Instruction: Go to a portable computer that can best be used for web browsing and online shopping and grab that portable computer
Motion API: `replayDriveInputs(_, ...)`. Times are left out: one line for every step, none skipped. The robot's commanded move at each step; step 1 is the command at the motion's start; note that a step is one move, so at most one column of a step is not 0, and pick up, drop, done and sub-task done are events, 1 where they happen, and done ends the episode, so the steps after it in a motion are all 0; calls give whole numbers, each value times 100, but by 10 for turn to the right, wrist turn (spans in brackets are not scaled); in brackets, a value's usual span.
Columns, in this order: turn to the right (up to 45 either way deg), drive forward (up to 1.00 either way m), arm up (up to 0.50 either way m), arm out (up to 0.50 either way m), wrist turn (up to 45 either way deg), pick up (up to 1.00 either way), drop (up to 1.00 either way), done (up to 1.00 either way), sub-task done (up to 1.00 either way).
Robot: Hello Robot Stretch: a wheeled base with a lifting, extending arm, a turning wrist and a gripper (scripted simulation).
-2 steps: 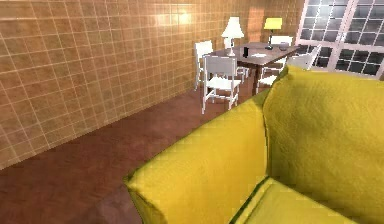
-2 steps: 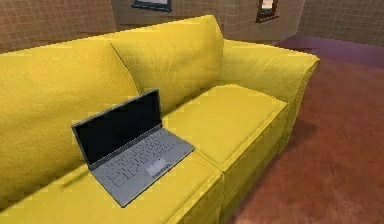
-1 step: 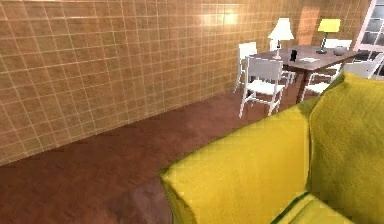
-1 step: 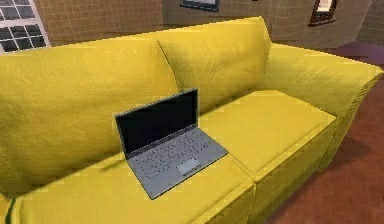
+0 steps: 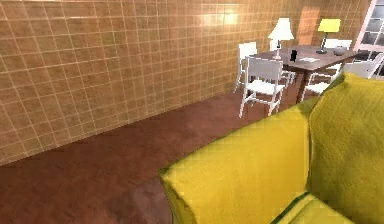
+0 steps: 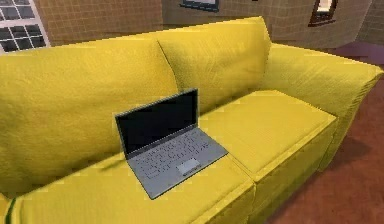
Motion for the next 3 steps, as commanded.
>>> replayDriveInputs(0, 0, 18, 0, 0, 0, 0, 0, 0)
replayDriveInputs(0, 0, 0, 32, 0, 0, 0, 0, 0)
replayDriveInputs(0, 0, 0, 0, 450, 0, 0, 0, 0)
